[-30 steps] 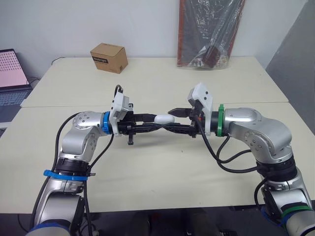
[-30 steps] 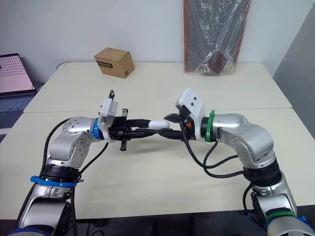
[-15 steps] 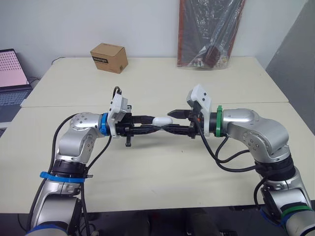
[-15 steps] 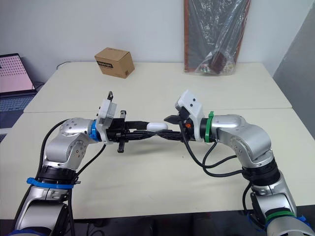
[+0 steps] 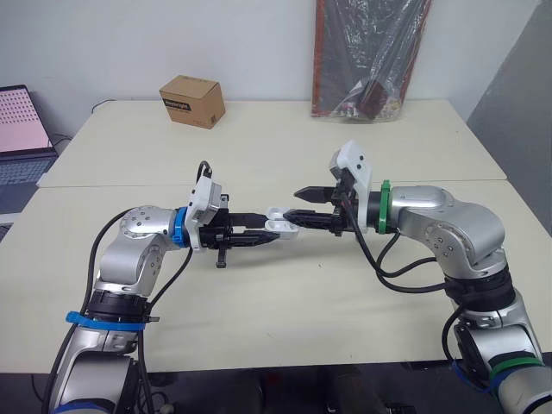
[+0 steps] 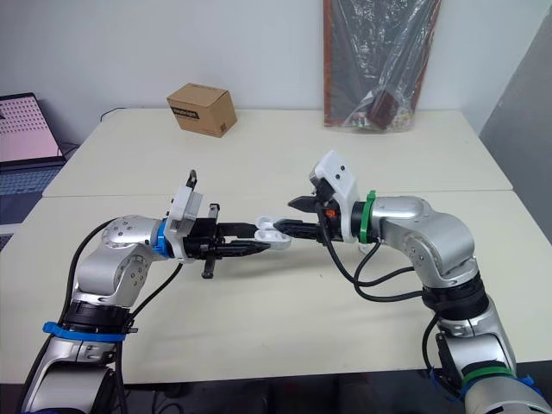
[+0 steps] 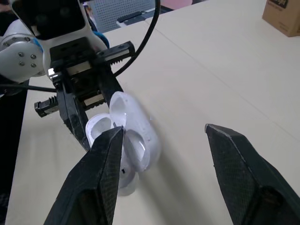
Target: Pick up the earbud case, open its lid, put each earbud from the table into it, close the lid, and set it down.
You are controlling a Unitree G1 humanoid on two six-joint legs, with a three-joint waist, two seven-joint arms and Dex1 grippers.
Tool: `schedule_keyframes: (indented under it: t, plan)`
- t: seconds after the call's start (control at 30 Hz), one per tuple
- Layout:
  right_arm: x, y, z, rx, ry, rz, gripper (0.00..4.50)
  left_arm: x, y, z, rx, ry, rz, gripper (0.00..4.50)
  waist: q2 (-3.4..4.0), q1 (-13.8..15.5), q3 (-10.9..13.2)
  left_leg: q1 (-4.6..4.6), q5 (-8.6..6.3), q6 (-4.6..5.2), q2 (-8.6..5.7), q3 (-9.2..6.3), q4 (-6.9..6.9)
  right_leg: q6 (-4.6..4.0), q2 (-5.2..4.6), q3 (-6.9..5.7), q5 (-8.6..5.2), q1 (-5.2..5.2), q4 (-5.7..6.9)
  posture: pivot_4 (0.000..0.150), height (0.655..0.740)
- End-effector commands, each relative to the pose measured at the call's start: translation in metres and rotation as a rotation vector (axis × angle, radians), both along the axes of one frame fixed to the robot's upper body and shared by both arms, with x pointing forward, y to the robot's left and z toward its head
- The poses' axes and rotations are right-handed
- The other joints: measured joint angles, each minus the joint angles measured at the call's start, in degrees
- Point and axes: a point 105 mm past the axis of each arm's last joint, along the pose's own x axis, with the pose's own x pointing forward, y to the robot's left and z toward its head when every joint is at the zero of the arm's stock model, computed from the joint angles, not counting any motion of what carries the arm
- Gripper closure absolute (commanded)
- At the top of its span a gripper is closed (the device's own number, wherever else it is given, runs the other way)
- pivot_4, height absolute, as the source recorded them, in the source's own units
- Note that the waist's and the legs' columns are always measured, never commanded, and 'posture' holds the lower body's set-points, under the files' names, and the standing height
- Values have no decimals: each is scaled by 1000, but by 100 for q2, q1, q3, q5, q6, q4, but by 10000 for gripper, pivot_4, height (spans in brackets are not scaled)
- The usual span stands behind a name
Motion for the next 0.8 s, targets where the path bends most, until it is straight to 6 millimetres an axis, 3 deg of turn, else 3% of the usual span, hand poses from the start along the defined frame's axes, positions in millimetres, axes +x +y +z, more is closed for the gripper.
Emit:
schedule_keyframes:
  t: [0.03, 0.27, 0.4, 0.67, 0.8]
  plan:
    - [-2, 1, 18, 39, -56, 10, 16451, -6, -3, 8, -5, -47, -26, 37142, 0, 0, 0, 0, 0, 0, 0, 0, 0, 0, 0, 0, 0, 0, 0, 1500, 7400]
    - [-16, -1, 22, 34, -55, 85, 16451, 5, 1, 16, -63, -60, 42, 37142, 0, 1, 0, 0, 0, 0, 0, 0, 0, 0, 0, 0, 0, 0, 0, 1500, 7400]
    - [-12, -18, 26, -83, -65, 41, 16451, 16, 16, 20, -92, -63, 115, 37142, 0, 2, 0, 0, 0, 0, 0, 0, 1, 0, 0, 0, 0, -1, 1, 1500, 7400]
    - [10, -48, 4, -384, -40, -133, 16451, 23, 27, 25, -99, -82, 146, 37142, 0, 0, 0, 3, 0, 0, 1, 2, -4, 0, 1, 0, 0, -1, -4, 1500, 7400]
    - [17, -60, -22, -480, 43, -210, 16451, 21, 21, 30, -102, -92, 129, 37142, 0, 2, 0, -2, 0, 0, -2, 3, -3, 0, -2, 1, 0, 0, -8, 1500, 7400]
